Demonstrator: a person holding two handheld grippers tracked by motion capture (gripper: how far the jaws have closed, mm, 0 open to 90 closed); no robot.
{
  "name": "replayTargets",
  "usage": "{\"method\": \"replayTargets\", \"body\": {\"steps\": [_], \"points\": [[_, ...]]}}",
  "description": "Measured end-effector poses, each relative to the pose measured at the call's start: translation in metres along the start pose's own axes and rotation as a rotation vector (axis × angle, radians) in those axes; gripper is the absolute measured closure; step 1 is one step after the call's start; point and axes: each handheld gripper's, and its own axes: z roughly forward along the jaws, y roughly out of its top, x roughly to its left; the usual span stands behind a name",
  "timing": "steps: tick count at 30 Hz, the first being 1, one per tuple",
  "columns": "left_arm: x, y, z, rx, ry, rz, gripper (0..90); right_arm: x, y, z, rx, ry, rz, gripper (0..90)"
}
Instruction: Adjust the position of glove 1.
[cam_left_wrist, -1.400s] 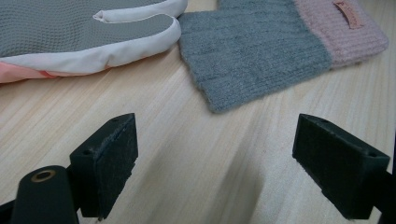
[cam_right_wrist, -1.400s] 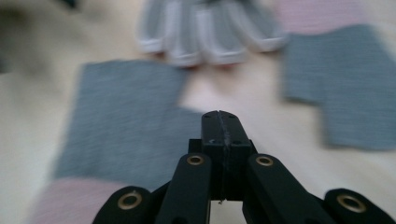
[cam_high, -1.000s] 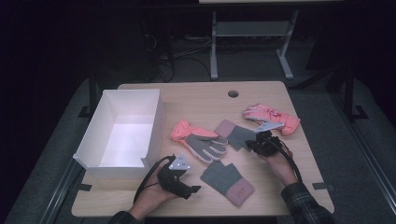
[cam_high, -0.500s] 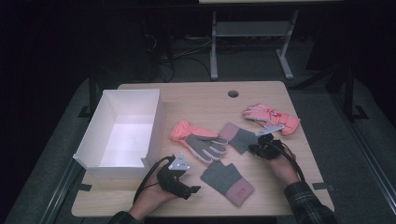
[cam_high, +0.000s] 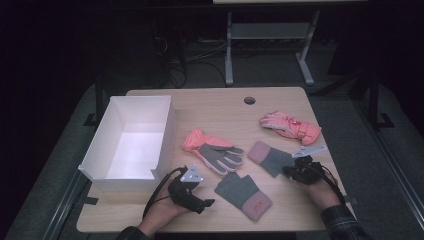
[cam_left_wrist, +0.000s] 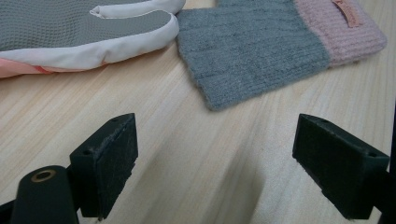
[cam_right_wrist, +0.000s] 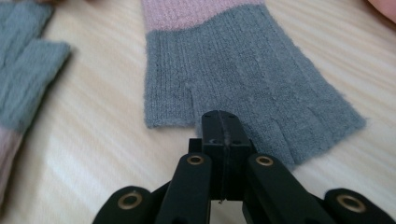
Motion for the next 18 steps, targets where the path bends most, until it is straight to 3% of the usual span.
{"method": "replayTargets", "body": {"steps": [10, 18], "points": [[0.000, -0.001, -0.001, 0.009, -0.004, -0.007, 13.7, -0.010, -0.025, -0.023, 0.022, -0.014, 0.011, 90.0], [0.000, 0.000, -0.001, 0.006, -0.003, -0.012, 13.7, -0.030, -0.036, -0.036, 0.024, -0.056, 0.069, 90.0]]}}
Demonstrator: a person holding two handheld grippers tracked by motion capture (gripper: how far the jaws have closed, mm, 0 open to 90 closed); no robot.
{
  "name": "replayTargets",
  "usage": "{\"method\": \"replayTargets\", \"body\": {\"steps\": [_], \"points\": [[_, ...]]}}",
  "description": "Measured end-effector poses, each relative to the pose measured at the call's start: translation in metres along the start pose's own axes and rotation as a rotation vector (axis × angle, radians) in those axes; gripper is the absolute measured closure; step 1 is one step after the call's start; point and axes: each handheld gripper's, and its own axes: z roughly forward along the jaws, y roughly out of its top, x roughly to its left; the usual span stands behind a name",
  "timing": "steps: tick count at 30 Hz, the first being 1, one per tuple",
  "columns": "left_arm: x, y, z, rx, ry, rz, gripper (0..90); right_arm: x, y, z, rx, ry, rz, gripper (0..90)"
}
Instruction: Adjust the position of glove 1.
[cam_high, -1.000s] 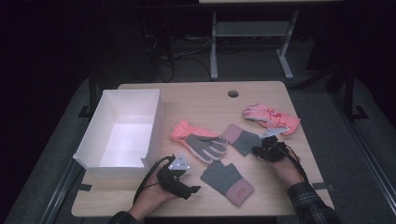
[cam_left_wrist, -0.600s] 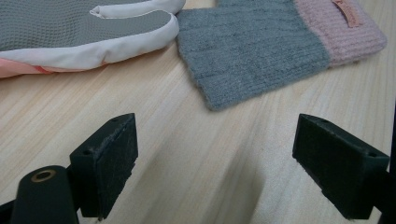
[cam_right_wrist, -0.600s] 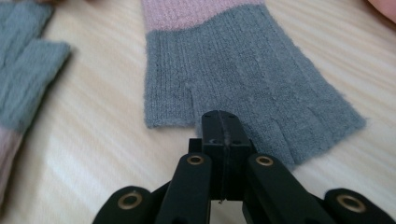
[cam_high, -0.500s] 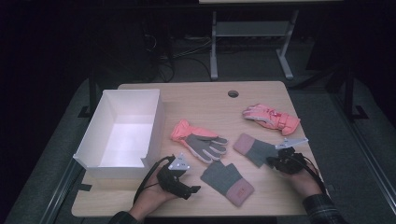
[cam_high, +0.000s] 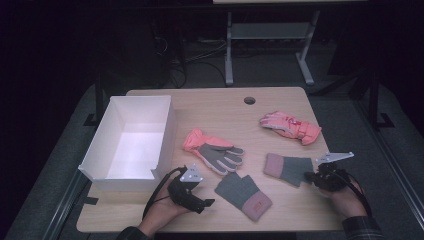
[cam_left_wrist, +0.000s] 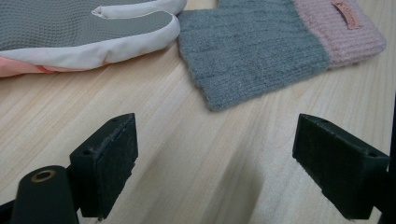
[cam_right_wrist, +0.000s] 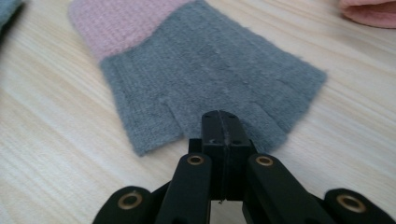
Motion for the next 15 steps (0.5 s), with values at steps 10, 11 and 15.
{"method": "replayTargets", "body": {"steps": [10, 11, 15], "points": [[0.001, 0.000, 0.000, -0.005, 0.003, -0.002, 13.7, 0.012, 0.042, 0.011, -0.107, 0.066, -0.007, 90.0], [0.001, 0.000, 0.000, -0.005, 0.002, -0.002, 13.7, 0.014, 0.047, 0.014, -0.105, 0.064, -0.012, 90.0], [0.002, 0.000, -0.001, -0.002, 0.003, 0.001, 13.7, 0.020, 0.071, 0.033, -0.099, 0.055, -0.041, 90.0]]}}
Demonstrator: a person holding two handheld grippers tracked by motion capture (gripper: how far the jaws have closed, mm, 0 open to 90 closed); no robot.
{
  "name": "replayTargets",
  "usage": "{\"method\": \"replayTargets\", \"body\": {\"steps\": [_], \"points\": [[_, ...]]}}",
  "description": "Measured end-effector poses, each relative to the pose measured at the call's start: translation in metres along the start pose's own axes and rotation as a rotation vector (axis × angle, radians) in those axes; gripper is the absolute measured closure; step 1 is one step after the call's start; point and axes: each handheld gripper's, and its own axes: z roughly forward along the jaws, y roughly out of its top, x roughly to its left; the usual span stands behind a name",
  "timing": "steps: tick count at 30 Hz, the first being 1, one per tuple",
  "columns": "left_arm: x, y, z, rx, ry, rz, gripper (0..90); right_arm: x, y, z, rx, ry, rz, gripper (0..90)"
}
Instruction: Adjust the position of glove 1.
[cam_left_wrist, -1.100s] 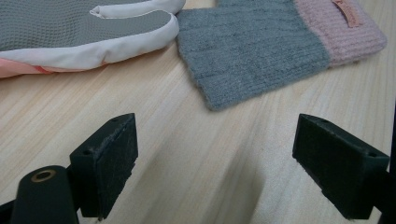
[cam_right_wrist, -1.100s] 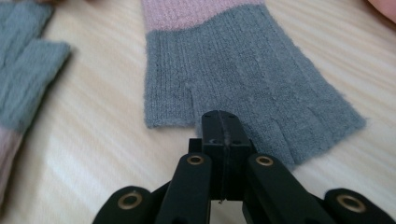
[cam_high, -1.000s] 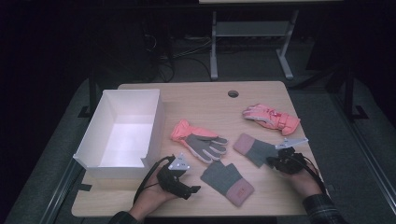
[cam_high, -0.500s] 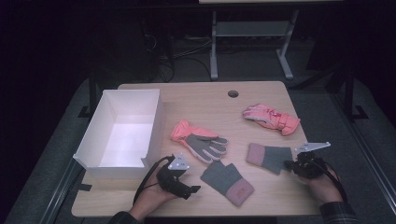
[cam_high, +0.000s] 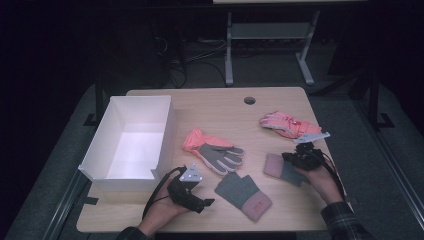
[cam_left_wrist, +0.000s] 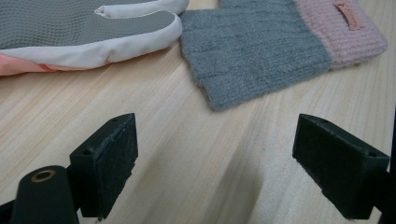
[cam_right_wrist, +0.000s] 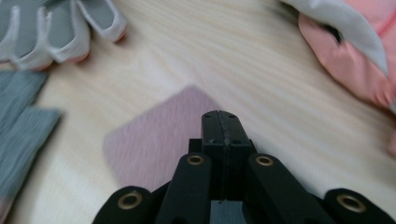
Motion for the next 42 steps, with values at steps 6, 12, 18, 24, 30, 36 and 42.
{"method": "replayTargets", "body": {"steps": [6, 12, 18, 24, 30, 36, 42], "points": [[0.000, -0.001, -0.001, -0.002, -0.002, -0.006, 13.7, -0.003, 0.022, 0.026, 0.005, -0.008, 0.016, 90.0], [-0.001, -0.001, -0.001, 0.000, -0.005, 0.002, 13.6, -0.004, 0.025, 0.045, 0.038, 0.005, 0.028, 90.0], [-0.001, 0.000, -0.001, 0.003, -0.007, 0.002, 13.7, 0.002, 0.022, 0.045, 0.061, 0.017, 0.005, 90.0], [0.000, -0.001, -0.001, -0.010, -0.005, -0.009, 13.7, 0.014, 0.011, 0.036, 0.081, 0.043, -0.014, 90.0], [-0.001, -0.001, -0.002, -0.005, -0.005, 0.002, 13.7, 0.024, -0.005, 0.019, 0.092, 0.058, -0.017, 90.0], [-0.001, -0.001, -0.003, -0.003, -0.005, 0.007, 13.7, 0.032, -0.024, -0.001, 0.096, 0.071, -0.012, 90.0], [-0.002, -0.001, -0.003, -0.004, -0.004, 0.003, 13.7, 0.040, -0.048, -0.022, 0.111, 0.075, 0.001, 90.0]]}}
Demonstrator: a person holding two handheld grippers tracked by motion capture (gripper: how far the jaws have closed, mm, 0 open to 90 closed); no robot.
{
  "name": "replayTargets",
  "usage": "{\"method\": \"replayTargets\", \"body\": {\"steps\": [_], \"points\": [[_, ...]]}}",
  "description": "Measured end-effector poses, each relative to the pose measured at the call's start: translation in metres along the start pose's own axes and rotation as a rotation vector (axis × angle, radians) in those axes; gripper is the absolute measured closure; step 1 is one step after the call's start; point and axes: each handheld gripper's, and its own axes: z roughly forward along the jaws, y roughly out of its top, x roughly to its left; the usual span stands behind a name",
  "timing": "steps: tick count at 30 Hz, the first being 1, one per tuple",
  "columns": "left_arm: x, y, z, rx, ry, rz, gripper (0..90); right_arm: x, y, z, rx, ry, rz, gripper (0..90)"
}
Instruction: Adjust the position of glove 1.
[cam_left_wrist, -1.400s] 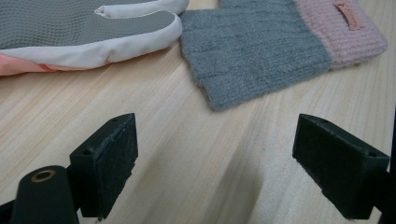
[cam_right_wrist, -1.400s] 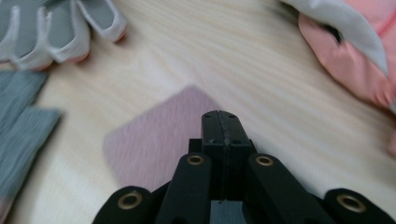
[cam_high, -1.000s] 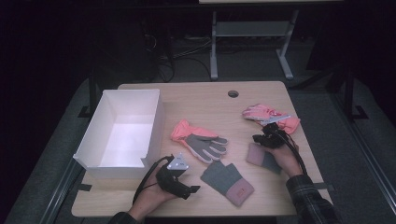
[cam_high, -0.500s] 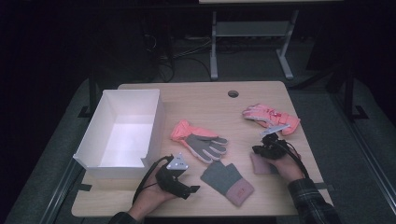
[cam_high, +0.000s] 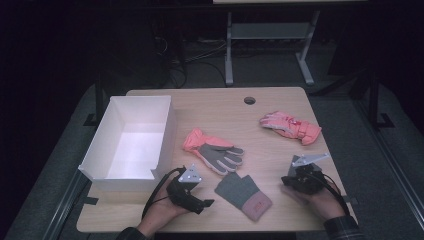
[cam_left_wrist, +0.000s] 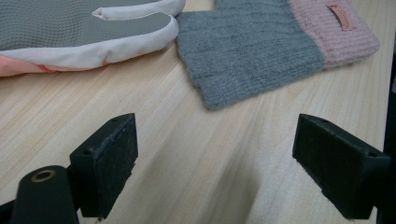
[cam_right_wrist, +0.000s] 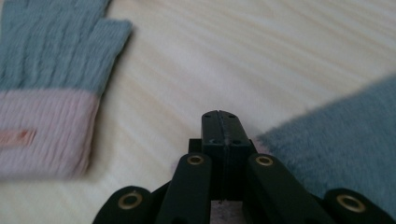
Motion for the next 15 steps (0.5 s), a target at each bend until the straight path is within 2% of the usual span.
{"method": "replayTargets", "body": {"steps": [3, 5, 11, 15], "points": [[0.000, 0.000, 0.001, 0.002, 0.000, 0.004, 13.7, 0.001, -0.004, -0.007, -0.011, -0.004, 0.000, 90.0], [0.000, 0.000, 0.001, 0.000, -0.002, 0.001, 13.7, -0.004, -0.001, -0.009, -0.039, -0.026, 0.004, 90.0], [0.001, 0.000, 0.002, -0.002, 0.001, 0.001, 13.7, -0.036, 0.019, -0.002, -0.095, -0.129, 0.061, 90.0], [0.000, 0.000, 0.002, -0.004, 0.001, -0.001, 13.7, -0.054, 0.026, 0.006, -0.100, -0.173, 0.101, 90.0]]}}
